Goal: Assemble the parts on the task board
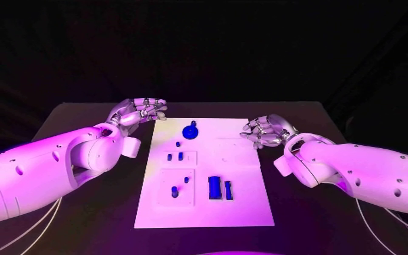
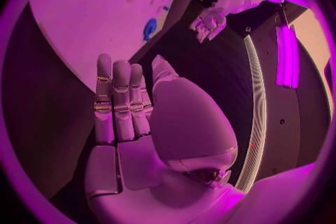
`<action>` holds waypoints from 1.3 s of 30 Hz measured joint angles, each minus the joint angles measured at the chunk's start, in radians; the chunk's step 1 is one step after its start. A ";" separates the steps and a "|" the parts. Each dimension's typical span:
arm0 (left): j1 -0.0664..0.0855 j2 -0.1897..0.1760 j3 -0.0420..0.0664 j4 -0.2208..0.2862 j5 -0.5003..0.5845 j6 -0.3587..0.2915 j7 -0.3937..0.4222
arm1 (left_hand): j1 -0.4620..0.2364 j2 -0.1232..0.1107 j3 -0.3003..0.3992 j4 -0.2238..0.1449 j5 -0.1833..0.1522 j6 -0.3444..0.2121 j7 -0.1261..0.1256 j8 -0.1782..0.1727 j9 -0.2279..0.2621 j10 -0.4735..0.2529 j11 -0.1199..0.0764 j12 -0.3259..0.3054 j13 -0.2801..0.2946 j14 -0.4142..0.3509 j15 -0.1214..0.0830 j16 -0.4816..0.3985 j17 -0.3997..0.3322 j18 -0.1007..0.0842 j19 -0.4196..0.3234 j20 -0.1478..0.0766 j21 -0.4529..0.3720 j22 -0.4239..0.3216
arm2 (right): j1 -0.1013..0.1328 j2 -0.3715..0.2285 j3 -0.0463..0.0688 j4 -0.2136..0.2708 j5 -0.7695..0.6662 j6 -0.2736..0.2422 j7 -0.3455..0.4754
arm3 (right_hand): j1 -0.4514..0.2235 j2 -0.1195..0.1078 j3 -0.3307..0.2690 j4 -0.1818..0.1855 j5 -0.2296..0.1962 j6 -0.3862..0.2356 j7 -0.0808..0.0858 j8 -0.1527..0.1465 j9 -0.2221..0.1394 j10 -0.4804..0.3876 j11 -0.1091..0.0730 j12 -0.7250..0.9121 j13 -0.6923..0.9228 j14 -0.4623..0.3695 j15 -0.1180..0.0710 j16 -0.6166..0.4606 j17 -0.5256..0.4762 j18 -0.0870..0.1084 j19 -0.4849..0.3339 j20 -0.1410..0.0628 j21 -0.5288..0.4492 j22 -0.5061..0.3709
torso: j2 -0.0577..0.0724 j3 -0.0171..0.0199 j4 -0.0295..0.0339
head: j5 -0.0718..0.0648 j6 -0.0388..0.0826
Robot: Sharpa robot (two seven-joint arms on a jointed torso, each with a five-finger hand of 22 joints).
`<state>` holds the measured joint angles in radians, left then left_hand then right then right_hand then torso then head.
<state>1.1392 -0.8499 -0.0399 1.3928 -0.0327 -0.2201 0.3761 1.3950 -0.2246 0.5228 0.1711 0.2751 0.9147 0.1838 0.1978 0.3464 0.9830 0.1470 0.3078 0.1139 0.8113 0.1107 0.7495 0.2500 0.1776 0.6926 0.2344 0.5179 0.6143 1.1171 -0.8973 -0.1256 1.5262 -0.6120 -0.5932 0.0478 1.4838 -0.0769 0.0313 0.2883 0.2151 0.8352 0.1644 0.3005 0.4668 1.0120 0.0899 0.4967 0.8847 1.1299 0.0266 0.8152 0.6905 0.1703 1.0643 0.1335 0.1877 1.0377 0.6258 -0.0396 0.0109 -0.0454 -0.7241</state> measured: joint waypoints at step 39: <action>-0.088 0.070 0.038 0.169 0.048 -0.464 0.113 | -1.348 0.223 -0.513 -0.168 -0.268 -0.901 -0.182 -0.190 -0.343 -0.969 -0.147 -0.301 -0.112 -0.797 -0.110 -0.742 -0.248 -0.157 -0.680 -0.232 -0.513 -0.611 | -0.066 0.118 0.125 0.042 0.574 -0.147 0.423 | -1.429 0.074 -0.023 -0.287 -0.210 -0.823 -0.163 -0.293 -0.463 -0.994 -0.088 -0.490 -0.882 -1.113 -0.025 -0.809 -0.686 -0.157 -1.048 -0.132 -0.183 -1.032 | -0.081 0.0394 -0.0108 | 0.045 0.124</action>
<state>1.0511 -0.7799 -0.0016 1.5616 0.0151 -0.6836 0.4890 0.0468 -0.0013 0.0096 0.0029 0.0070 0.0141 0.0019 0.0081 0.0034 0.0144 0.0002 0.0065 0.0015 0.0142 0.0004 0.0071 0.0024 0.0206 0.0124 0.0019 0.0054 0.0036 1.0512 -0.7791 -0.0007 1.5679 -0.0381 -0.7401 0.4709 0.0546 -0.0026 0.0082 0.0013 0.0052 0.0123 0.0016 0.0073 0.0038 0.0177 0.0018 0.0072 0.0029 0.0174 0.0016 0.0065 0.0045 0.0136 0.0168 0.0019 0.0049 0.0061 0.5449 -0.0002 0.0001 -0.0001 -0.6001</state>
